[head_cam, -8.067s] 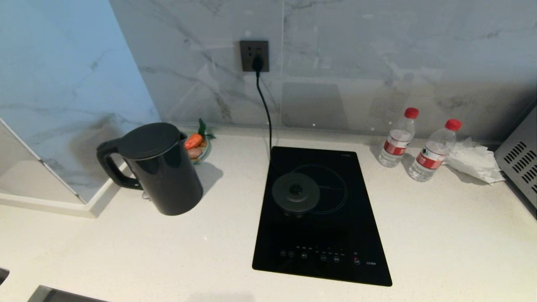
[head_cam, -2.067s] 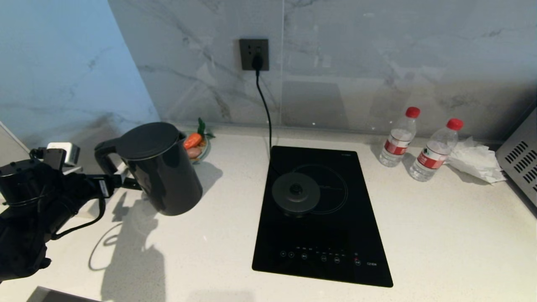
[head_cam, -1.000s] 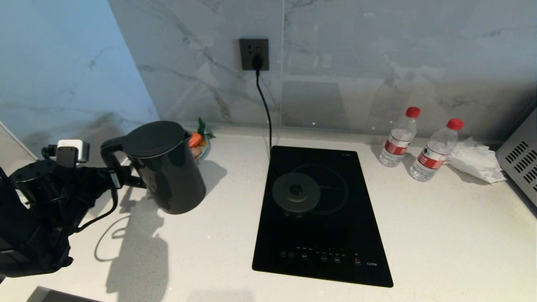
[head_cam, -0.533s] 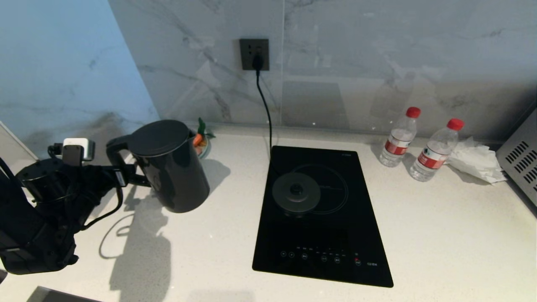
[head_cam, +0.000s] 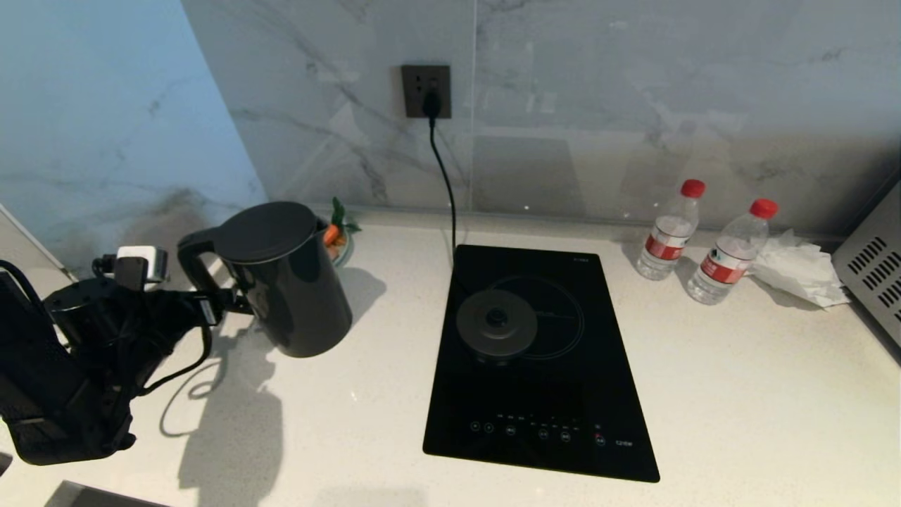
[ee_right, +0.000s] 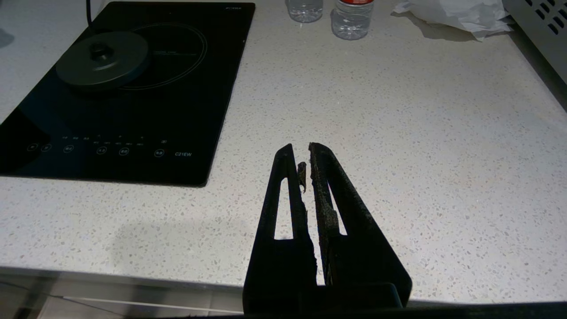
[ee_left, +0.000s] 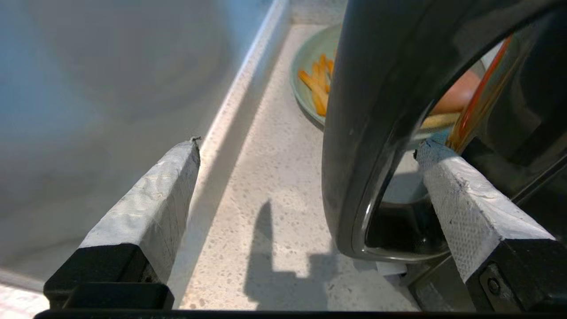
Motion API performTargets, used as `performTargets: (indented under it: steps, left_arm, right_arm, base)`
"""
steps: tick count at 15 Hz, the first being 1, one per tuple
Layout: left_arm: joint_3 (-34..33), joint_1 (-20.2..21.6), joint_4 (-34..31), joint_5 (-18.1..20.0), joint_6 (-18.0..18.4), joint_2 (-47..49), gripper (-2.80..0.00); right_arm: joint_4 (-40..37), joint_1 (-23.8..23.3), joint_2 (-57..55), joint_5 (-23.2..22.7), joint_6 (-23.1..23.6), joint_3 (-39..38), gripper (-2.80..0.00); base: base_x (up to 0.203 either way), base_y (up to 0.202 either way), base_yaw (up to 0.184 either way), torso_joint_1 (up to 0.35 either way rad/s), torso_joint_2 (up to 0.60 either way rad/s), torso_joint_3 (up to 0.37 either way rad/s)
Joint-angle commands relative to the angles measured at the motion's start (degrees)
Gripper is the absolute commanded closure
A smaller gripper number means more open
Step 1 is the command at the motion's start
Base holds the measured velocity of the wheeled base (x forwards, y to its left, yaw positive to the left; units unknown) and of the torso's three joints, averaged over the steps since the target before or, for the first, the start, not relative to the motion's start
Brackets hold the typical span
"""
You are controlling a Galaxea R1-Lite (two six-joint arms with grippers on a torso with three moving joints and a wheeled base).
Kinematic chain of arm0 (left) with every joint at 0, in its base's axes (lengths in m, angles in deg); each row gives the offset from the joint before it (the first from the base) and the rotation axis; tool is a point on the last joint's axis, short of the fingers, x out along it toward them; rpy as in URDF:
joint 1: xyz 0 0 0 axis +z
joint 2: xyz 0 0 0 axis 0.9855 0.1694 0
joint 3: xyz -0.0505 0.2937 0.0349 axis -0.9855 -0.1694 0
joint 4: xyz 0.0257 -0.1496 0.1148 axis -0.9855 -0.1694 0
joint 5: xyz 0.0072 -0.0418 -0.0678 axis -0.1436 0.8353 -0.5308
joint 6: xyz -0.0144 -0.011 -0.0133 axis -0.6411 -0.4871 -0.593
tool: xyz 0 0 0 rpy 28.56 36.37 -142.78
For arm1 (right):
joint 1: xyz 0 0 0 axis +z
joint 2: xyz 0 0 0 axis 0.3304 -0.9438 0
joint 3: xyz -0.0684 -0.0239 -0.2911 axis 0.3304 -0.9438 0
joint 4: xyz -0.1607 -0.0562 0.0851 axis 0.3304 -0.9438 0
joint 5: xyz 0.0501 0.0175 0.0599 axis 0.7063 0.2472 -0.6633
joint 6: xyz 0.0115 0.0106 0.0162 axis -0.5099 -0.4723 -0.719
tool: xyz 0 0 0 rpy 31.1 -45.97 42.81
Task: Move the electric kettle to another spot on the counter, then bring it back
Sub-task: Grab the kettle
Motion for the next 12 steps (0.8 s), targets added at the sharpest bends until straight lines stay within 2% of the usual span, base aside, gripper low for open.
performTargets:
  steps: [1, 3, 5, 12]
  left_arm:
    - [0.5, 1.1, 0.5, 0.9, -0.2, 1.8, -2.8]
    - [0.8, 1.3, 0.5, 1.1, -0.7, 1.6, -2.8]
    - [1.1, 1.0, 0.5, 1.2, -3.1, 0.8, -2.8]
    - [3.2, 1.0, 0.5, 3.7, -4.4, 0.8, -2.8]
  right_arm:
    - [0.0, 0.0, 0.0, 0.0, 0.0, -0.1, 0.0]
    - [0.0, 0.0, 0.0, 0.0, 0.0, 0.0, 0.0]
    - [0.0, 0.0, 0.0, 0.0, 0.0, 0.0, 0.0]
    - [0.0, 0.0, 0.0, 0.0, 0.0, 0.0, 0.0]
  base:
    - [0.0, 0.0, 0.0, 0.0, 0.0, 0.0]
    - [0.0, 0.0, 0.0, 0.0, 0.0, 0.0]
    - [0.0, 0.0, 0.0, 0.0, 0.0, 0.0]
    - [0.0, 0.0, 0.0, 0.0, 0.0, 0.0]
